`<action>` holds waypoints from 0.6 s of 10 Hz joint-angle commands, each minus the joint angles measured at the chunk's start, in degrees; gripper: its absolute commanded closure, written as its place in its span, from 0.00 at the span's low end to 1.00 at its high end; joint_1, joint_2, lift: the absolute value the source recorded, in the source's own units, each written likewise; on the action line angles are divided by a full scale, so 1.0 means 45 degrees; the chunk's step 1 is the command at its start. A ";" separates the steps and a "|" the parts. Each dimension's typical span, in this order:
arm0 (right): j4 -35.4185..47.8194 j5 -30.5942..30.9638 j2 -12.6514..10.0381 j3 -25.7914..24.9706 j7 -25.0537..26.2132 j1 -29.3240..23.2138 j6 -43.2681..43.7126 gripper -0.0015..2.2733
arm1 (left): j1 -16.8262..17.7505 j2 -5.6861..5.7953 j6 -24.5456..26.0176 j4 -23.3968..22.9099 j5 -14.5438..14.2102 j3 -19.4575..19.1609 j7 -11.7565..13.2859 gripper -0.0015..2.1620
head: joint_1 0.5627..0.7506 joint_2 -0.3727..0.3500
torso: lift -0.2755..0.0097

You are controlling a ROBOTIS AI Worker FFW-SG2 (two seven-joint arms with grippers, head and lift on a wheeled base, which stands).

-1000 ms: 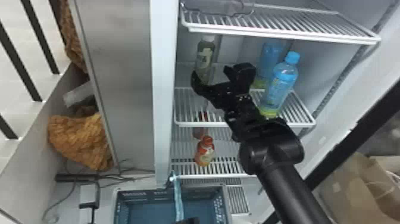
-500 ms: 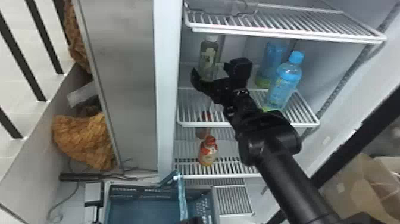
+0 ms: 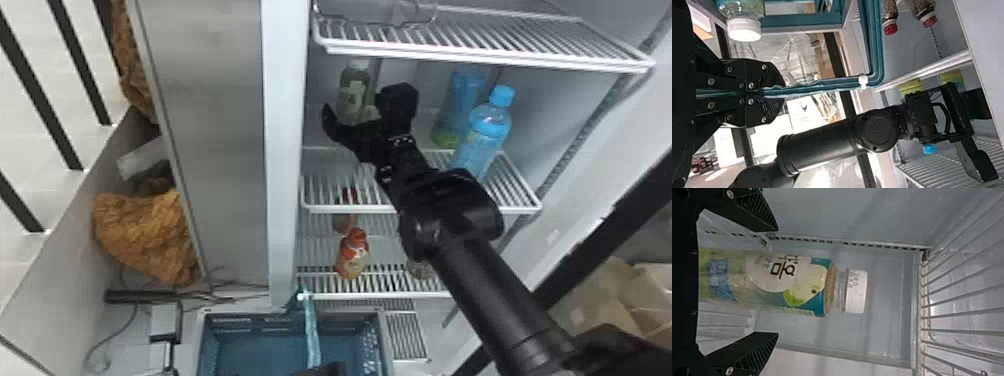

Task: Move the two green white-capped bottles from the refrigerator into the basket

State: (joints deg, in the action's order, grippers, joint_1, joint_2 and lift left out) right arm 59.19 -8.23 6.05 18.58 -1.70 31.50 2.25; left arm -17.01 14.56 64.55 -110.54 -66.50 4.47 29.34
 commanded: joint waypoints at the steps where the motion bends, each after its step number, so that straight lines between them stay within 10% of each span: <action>1: -0.0418 -0.0076 0.0003 0.0085 0.0027 0.0283 0.0032 0.12 | 0.0061 0.0007 0.0000 0.0049 0.0000 0.0048 0.0004 0.54 | 0.70 0.31 | 0.95; 3: -0.0606 -0.0507 0.0003 0.0339 0.0027 0.0439 0.0032 0.37 | 0.0030 0.0007 0.0000 0.0080 -0.0026 0.0073 0.0004 0.54 | 0.70 0.31 | 0.95; 6: -0.0606 -0.1015 0.0022 0.0593 0.0066 0.0439 0.0063 0.39 | 0.0030 0.0026 0.0031 0.0080 -0.0051 0.0073 0.0004 0.54 | 0.70 0.32 | 0.95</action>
State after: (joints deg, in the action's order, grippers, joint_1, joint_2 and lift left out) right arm 56.46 -12.47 6.11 21.20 -1.40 33.57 2.47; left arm -16.74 14.63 64.56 -110.17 -66.65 4.82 29.35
